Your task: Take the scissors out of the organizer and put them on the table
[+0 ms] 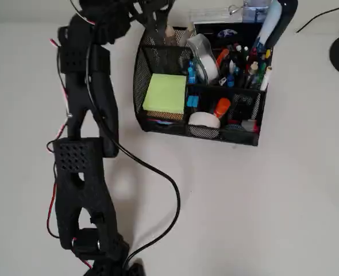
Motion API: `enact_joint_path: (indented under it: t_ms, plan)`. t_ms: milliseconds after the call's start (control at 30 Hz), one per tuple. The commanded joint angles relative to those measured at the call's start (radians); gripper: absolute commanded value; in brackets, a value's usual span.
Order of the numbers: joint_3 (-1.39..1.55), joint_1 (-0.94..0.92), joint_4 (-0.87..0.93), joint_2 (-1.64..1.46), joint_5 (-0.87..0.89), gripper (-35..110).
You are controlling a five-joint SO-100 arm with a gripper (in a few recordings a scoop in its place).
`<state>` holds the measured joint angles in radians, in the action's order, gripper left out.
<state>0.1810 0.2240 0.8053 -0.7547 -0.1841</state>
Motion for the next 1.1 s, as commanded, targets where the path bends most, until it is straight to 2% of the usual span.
enact_joint_path:
  t_ms: [0,333,533,667,833,1067]
  plan:
    - [-0.066,-0.038,-0.084,0.021,-0.008,32]
    - [-0.066,-0.094,-0.1,0.064,-0.052,32]
    - [-0.095,-0.14,-0.041,0.064,-0.06,32]
    - [-0.187,-0.141,0.094,0.069,-0.055,32]
    - [-0.436,-0.118,0.318,0.118,-0.003,32]
    - [-0.437,-0.112,0.508,-0.023,0.115,32]
